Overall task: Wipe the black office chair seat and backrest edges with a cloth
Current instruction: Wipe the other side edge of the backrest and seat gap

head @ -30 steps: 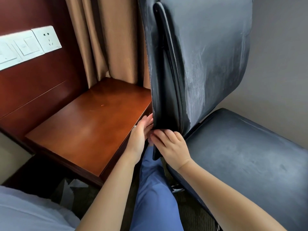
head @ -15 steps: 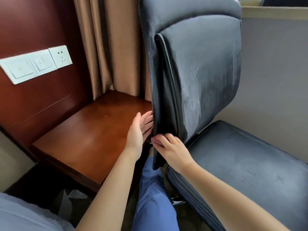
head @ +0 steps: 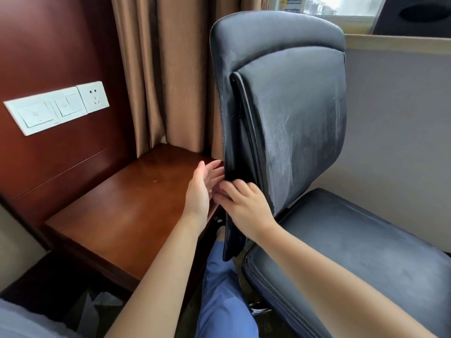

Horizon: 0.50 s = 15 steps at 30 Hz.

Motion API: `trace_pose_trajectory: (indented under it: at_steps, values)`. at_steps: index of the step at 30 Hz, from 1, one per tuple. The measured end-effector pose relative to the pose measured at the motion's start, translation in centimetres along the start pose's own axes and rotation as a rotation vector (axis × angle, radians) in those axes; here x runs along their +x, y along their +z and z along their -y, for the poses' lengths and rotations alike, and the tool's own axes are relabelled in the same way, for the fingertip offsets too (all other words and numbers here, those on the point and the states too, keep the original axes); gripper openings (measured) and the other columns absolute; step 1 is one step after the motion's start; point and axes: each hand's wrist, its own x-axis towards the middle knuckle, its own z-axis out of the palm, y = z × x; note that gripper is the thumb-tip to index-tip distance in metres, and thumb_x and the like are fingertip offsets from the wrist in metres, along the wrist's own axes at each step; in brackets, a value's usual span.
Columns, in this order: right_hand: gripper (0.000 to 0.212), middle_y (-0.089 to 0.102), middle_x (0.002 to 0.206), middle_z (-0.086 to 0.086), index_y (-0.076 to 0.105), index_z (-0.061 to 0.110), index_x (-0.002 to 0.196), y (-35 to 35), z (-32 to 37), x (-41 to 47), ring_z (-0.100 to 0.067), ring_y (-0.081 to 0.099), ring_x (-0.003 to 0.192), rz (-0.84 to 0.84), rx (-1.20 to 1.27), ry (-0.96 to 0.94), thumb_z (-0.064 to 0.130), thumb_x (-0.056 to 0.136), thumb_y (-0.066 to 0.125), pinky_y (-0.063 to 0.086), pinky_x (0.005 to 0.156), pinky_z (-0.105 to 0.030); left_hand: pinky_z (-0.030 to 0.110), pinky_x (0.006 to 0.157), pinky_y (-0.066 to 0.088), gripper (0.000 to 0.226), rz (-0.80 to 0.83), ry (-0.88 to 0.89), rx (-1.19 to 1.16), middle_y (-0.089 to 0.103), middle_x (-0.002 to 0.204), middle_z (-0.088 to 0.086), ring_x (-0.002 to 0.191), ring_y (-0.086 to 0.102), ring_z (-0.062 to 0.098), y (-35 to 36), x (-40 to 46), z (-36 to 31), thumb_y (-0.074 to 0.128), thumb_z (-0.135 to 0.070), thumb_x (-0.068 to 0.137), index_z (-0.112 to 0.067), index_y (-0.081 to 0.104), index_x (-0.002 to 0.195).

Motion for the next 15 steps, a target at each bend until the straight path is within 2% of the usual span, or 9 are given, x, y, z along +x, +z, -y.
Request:
trace_pose_trajectory:
  at_steps: [3,6,9,11,12,13,15]
  values:
    - [0.019,0.064,0.105,-0.001,0.071,0.015,0.097,-2.0,-1.5,4.5,-0.021,0.045,0.089,-0.139,-0.018,0.072,0.013,0.084,0.057,0.036,0.069,-0.031,0.032,0.101,0.044,0.045,0.004,0.041,-0.031,0.068,0.117,0.001,0.112,0.061,0.013,0.1,0.4,-1.5,0.020,-0.039,0.104,-0.026,0.062,0.114]
    - [0.028,0.055,0.113,0.001,0.070,0.016,0.102,-2.7,-2.7,6.7,-0.022,0.043,0.094,-0.220,-0.008,0.121,0.011,0.083,0.051,0.036,0.072,-0.032,0.032,0.101,0.043,0.044,0.030,0.072,-0.040,0.068,0.114,-0.004,0.111,0.062,0.010,0.5,0.8,-3.1,0.019,-0.039,0.104,-0.031,0.061,0.110]
    - [0.026,0.064,0.107,0.002,0.071,0.019,0.098,-1.9,-1.5,4.7,-0.021,0.043,0.090,-0.182,0.030,0.157,0.010,0.085,0.050,0.042,0.069,-0.034,0.027,0.086,0.047,0.044,0.035,0.089,-0.063,0.073,0.099,-0.007,0.094,0.067,0.006,1.0,1.2,-3.6,0.020,-0.038,0.104,-0.026,0.062,0.110]
    - [0.026,0.066,0.103,0.004,0.071,0.020,0.095,-1.7,-0.7,3.3,-0.020,0.043,0.086,-0.138,0.032,0.155,0.010,0.086,0.049,0.042,0.065,-0.033,0.027,0.071,0.044,0.043,0.038,0.083,-0.075,0.074,0.090,-0.011,0.078,0.067,0.003,1.3,1.3,-3.8,0.020,-0.038,0.103,-0.025,0.060,0.108]
    - [0.027,0.066,0.102,0.004,0.071,0.021,0.096,-2.0,-0.8,3.4,-0.020,0.044,0.086,-0.133,0.028,0.153,0.010,0.086,0.049,0.041,0.065,-0.033,0.027,0.070,0.044,0.042,0.037,0.087,-0.072,0.074,0.089,-0.013,0.077,0.067,0.002,1.3,1.3,-3.9,0.020,-0.038,0.103,-0.026,0.060,0.108]
    - [0.027,0.067,0.102,0.003,0.071,0.020,0.097,-2.4,-1.2,4.1,-0.020,0.044,0.086,-0.147,0.023,0.156,0.009,0.085,0.050,0.041,0.064,-0.033,0.026,0.073,0.045,0.042,0.034,0.097,-0.073,0.073,0.091,-0.012,0.081,0.067,0.001,1.3,1.3,-3.9,0.020,-0.038,0.104,-0.026,0.060,0.108]
    - [0.027,0.067,0.104,0.001,0.071,0.019,0.100,-3.8,-2.2,6.8,-0.021,0.044,0.089,-0.217,0.019,0.182,0.009,0.083,0.052,0.041,0.066,-0.033,0.025,0.088,0.047,0.042,0.030,0.106,-0.086,0.071,0.102,-0.008,0.100,0.065,0.006,1.4,1.4,-4.4,0.021,-0.037,0.104,-0.027,0.061,0.109]
